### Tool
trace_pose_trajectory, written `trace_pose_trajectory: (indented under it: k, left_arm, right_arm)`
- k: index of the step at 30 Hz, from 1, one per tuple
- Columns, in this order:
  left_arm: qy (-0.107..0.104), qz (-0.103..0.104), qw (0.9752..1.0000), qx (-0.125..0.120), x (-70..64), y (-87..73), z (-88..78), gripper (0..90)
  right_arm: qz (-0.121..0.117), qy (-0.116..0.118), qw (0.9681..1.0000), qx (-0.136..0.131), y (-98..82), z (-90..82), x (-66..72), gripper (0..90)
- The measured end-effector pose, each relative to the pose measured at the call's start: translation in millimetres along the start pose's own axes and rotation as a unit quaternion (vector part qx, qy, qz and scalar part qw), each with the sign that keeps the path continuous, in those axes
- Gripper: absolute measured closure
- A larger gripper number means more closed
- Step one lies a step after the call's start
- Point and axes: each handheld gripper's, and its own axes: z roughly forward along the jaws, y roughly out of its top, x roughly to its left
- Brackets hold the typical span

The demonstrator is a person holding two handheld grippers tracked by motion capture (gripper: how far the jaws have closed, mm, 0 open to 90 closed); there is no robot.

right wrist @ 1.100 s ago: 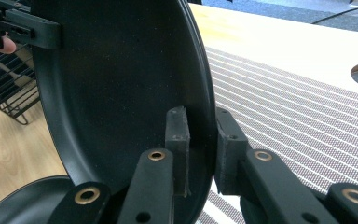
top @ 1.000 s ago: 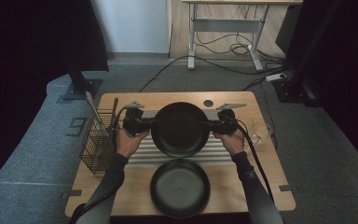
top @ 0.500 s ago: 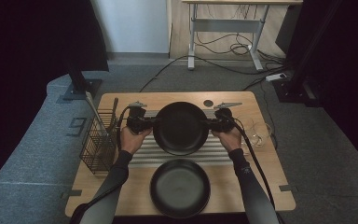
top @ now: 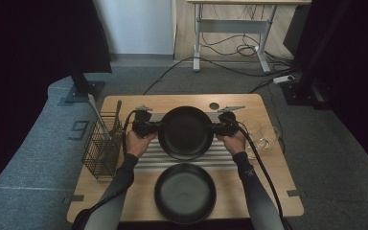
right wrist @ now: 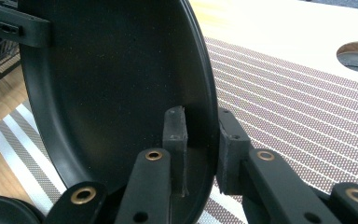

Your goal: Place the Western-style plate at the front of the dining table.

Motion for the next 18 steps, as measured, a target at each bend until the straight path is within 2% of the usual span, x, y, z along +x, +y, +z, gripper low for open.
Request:
trace_pose_trajectory:
  k: [18]
  left_arm:
    - [0.003,-0.011,0.9998,0.018,9.6,-2.5,13.3,78.2]
  right_arm:
    - [0.007,0.001,0.9999,0.013,-3.0,13.4,-8.0,76.3]
